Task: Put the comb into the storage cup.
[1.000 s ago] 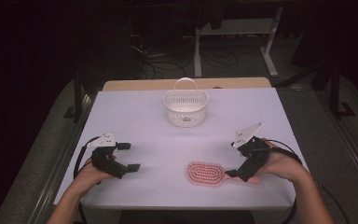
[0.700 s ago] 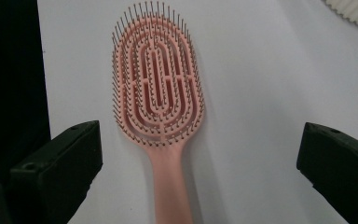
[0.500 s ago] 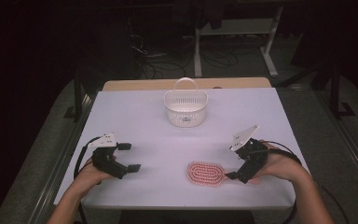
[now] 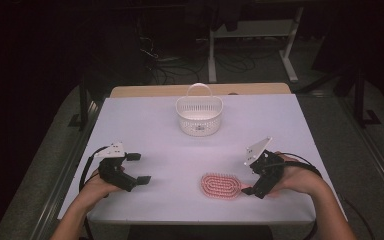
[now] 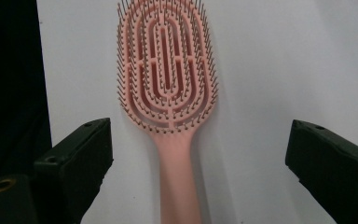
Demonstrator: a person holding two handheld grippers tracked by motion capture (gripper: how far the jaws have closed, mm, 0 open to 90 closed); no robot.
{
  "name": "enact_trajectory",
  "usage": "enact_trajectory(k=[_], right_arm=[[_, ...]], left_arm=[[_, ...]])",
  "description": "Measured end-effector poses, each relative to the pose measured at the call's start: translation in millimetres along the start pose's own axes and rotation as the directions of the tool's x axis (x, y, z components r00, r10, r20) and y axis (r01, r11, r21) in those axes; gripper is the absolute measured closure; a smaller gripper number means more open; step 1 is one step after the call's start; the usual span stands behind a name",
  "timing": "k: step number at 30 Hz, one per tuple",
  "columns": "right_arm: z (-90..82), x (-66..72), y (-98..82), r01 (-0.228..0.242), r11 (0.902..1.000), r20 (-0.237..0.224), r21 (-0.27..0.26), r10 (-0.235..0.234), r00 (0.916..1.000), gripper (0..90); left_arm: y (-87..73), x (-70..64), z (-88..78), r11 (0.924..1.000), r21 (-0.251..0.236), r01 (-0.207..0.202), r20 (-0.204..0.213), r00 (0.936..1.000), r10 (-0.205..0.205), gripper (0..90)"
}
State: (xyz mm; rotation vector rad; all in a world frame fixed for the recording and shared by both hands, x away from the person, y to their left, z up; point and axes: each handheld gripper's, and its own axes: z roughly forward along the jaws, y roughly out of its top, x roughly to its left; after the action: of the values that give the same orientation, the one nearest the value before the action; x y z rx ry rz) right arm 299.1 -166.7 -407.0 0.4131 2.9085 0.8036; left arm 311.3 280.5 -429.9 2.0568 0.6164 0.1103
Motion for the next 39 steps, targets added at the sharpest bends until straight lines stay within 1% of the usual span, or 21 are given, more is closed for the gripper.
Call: enact_trajectory(k=[6, 13, 16, 20, 26, 33, 39], right_arm=[[4.1, 1.4, 0.6, 0.007, 0.9994, -0.009, 0.033, -0.007, 0.9999, 9.8], [5.2, 2.3, 0.6, 0.008, 0.9987, -0.013, 0.05, -0.008, 0.9999, 12.7], [7.5, 2.4, 0.6, 0.019, 0.9979, -0.019, 0.062, -0.018, 0.9997, 13.1], [10.8, 3.5, 0.9, 0.021, 0.9957, -0.024, 0.09, -0.019, 0.9995, 13.6], [15.4, 3.8, 0.5, 0.025, 0.9928, -0.028, 0.117, -0.022, 0.9994, 15.3], [20.1, 4.6, -0.1, 0.024, 0.9863, -0.036, 0.163, -0.018, 0.9992, 17.3], [23.2, 6.0, 0.6, 0.029, 0.9825, -0.041, 0.184, -0.022, 0.9989, 20.7]], left_arm=[[0.0, -0.7, 0.4, 1.0, 0.002, 0.0, 0.002, 1.0, 0.0, 0.0], [-0.2, -0.5, 0.2, 1.0, 0.001, 0.002, 0.001, 1.0, -0.002, 0.0], [-0.2, -0.6, 0.9, 1.0, 0.003, 0.002, 0.002, 1.0, -0.002, 0.0], [-0.2, -0.5, 1.1, 1.0, 0.003, 0.002, 0.003, 1.0, -0.002, 0.0], [-0.3, -0.1, 0.6, 1.0, 0.003, 0.002, 0.001, 1.0, -0.002, 0.0], [-0.7, 0.2, 0.7, 1.0, 0.003, 0.003, 0.002, 1.0, -0.003, 0.0], [-0.7, 0.3, 0.6, 1.0, 0.002, 0.004, 0.002, 1.0, -0.004, 0.0]])
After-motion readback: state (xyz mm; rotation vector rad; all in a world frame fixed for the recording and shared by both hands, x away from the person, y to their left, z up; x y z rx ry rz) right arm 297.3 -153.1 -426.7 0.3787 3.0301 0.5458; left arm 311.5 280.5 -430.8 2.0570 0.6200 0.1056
